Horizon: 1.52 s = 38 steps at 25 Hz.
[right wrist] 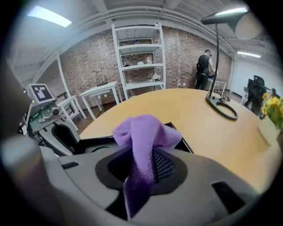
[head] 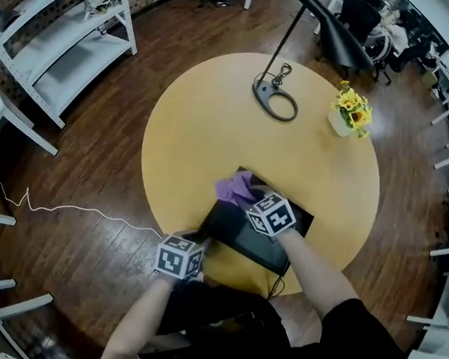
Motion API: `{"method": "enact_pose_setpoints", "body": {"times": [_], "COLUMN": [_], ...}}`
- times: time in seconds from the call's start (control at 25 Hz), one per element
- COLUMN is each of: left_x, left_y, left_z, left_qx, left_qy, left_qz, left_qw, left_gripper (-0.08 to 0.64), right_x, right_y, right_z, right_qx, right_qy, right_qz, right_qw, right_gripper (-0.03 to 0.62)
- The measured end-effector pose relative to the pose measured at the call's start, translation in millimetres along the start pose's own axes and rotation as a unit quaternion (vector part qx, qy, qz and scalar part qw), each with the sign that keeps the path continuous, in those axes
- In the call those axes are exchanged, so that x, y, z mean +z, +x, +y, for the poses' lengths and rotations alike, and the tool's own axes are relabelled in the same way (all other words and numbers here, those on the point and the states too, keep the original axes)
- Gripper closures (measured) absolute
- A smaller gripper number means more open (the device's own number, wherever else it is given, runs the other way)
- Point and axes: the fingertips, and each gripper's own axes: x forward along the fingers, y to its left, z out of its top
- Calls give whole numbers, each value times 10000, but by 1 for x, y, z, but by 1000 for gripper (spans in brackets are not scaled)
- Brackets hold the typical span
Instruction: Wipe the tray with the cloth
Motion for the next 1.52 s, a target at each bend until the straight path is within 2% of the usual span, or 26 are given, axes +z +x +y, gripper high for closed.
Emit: {"method": "enact_pose_setpoints", "body": {"times": [0.12, 0.28, 0.36, 0.52, 0.84, 0.92, 1.0, 1.16, 1.24, 1.32, 1.44, 1.52], "left_x": [0, -1, 0, 1, 0, -1, 1, -1, -5, -9, -10, -10], "left_y": [1, 1, 2, 1, 3, 1, -2, -7, -8, -7, -4, -2], "left_z": [-3, -3, -2, -2, -1, -1, 0, -2, -3, -4, -6, -9], "left_qx": [-54, -90, -90, -42, 76, 141, 188, 209, 213, 229, 222, 171], "left_qy": [16, 117, 135, 141, 35, -5, -61, -162, -158, -152, -144, -203], "left_qz": [42, 194, 203, 170, 110, 63, -25, -110, -72, -5, -4, 20], "left_qw": [10000, 9997, 9997, 9997, 9999, 9999, 9998, 9996, 9996, 9996, 9996, 9996], "left_gripper": [462, 462, 462, 462, 462, 463, 474, 474, 474, 474, 474, 474], "right_x": [-3, -13, -18, -21, -24, -11, 1, 1, -5, -9, -12, -16], "right_y": [-4, -3, -3, -6, -16, -23, -31, -35, -29, -24, -25, -28], "right_z": [22, 75, 96, 105, 111, 82, 35, -41, -51, -50, -42, -29], "right_qx": [156, 776, 945, 1056, 1601, 1348, 845, 67, -48, -89, -87, 48], "right_qy": [-11, -237, -237, -12, 404, 605, 793, 592, 381, 362, 832, 993], "right_qz": [-51, 119, 148, 142, 116, -215, -487, -344, -302, -523, -990, -1105], "right_qw": [9999, 9966, 9951, 9943, 9862, 9888, 9921, 9976, 9988, 9979, 9916, 9889], "right_gripper": [495, 495, 495, 495, 495, 495, 495, 495, 495, 495, 495, 495]}}
